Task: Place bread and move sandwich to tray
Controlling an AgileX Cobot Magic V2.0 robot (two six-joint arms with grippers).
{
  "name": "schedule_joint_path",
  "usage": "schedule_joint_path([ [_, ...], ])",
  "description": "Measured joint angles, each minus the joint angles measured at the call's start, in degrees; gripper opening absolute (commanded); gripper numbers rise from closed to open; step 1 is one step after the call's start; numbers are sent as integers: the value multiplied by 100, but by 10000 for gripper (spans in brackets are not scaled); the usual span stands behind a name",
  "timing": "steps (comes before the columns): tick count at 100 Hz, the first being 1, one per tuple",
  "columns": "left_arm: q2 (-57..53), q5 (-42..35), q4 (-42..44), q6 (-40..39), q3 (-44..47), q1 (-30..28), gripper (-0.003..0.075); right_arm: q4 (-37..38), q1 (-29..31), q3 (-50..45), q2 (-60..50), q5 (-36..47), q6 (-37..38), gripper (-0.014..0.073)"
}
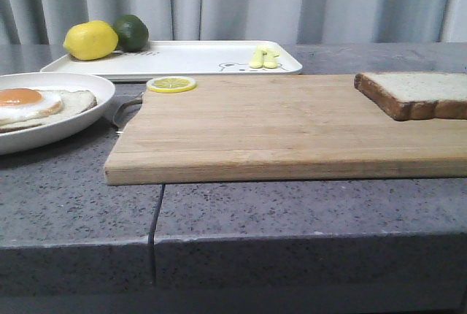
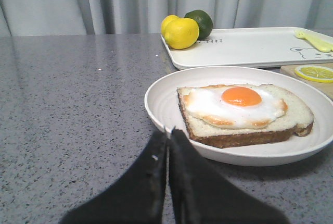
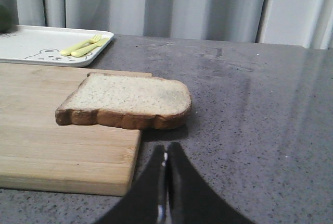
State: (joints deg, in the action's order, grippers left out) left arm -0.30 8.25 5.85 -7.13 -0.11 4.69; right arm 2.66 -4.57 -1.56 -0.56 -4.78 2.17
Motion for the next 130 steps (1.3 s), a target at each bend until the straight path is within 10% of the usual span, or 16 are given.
schedule_joint_path([
  [130,0,-125,-585,0,0,0,-20,-9,0,0,0,34,0,-67],
])
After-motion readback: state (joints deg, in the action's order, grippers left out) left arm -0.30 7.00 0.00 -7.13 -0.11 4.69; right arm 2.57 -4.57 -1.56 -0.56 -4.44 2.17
